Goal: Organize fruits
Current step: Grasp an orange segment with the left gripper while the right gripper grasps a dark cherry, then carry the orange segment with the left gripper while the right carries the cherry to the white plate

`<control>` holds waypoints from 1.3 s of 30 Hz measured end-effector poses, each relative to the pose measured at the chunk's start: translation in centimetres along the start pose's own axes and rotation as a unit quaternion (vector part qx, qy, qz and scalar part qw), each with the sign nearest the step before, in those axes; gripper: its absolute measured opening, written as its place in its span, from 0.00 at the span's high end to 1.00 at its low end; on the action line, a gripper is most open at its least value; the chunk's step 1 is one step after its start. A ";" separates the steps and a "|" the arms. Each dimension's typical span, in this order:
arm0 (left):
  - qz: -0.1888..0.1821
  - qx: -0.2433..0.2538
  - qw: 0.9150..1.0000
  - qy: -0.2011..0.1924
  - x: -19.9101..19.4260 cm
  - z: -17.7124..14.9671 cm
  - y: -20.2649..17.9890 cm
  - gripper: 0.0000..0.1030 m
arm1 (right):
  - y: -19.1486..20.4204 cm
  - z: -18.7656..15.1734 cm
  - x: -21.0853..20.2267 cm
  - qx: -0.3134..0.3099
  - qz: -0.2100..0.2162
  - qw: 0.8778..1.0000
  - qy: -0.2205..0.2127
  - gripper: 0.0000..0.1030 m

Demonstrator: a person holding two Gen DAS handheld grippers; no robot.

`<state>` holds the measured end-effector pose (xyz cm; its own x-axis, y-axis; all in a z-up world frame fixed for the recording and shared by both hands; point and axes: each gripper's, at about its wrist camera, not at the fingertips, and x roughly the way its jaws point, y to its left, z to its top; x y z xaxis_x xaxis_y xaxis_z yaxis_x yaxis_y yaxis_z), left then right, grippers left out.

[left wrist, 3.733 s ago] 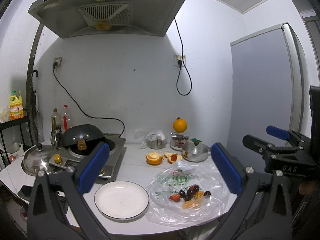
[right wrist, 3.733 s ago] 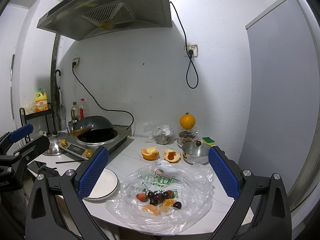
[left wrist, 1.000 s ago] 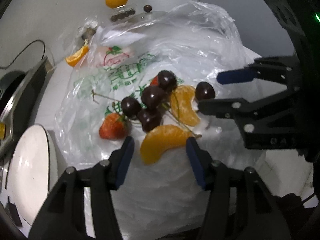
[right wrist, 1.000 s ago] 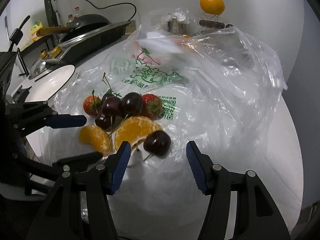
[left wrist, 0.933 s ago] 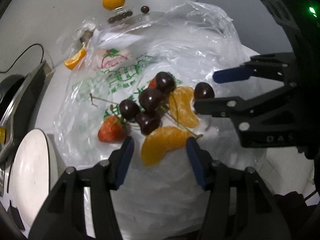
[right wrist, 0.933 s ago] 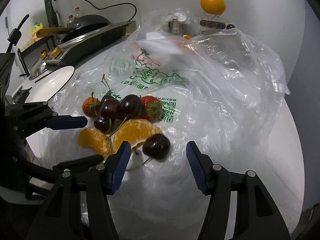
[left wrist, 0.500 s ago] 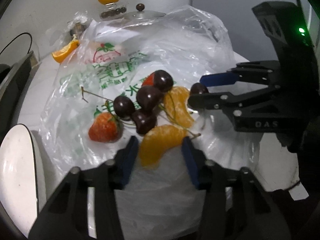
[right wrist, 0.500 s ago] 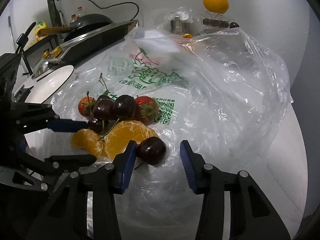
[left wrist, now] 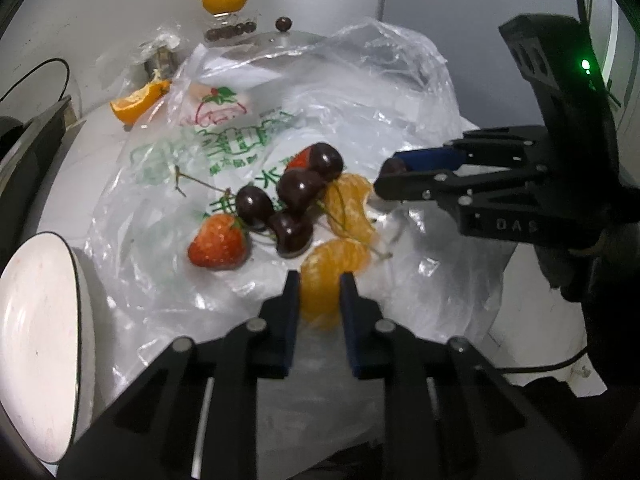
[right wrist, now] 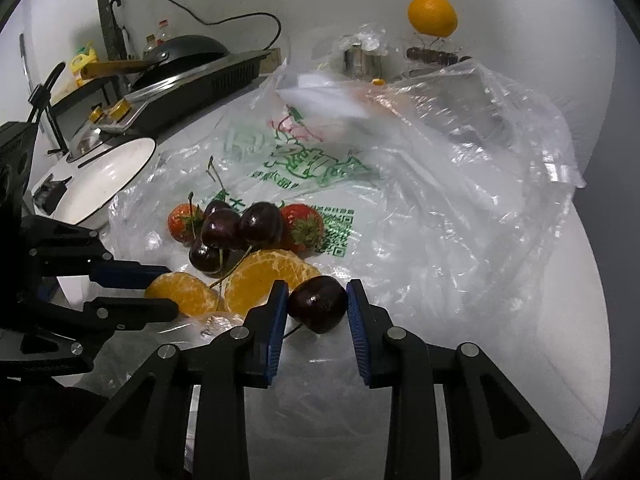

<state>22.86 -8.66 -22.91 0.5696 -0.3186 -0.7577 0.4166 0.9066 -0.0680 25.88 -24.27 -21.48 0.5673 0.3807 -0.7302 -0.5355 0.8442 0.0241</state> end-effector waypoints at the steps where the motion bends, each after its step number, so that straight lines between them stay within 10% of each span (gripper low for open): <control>1: 0.001 -0.003 1.000 -0.006 -0.3 0.0 0.1 0.81 | 0.0 0.1 -0.2 0.001 -0.002 1.000 -0.003 0.69; 17: 0.032 -0.074 0.990 -0.118 -5.5 1.1 2.2 0.81 | 1.1 -0.4 -0.1 -0.013 -0.017 1.000 0.016 0.69; 39: 0.092 -0.115 0.977 -0.151 -11.5 -1.6 6.9 0.81 | 6.3 4.8 -4.0 -0.057 -0.025 0.996 -0.070 0.69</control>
<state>18.10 1.70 -15.69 0.8178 -0.1805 -0.5465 0.1367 0.9833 -0.1202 23.20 -18.67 -15.17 0.6720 0.3955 -0.6261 -0.5675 0.8182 -0.0924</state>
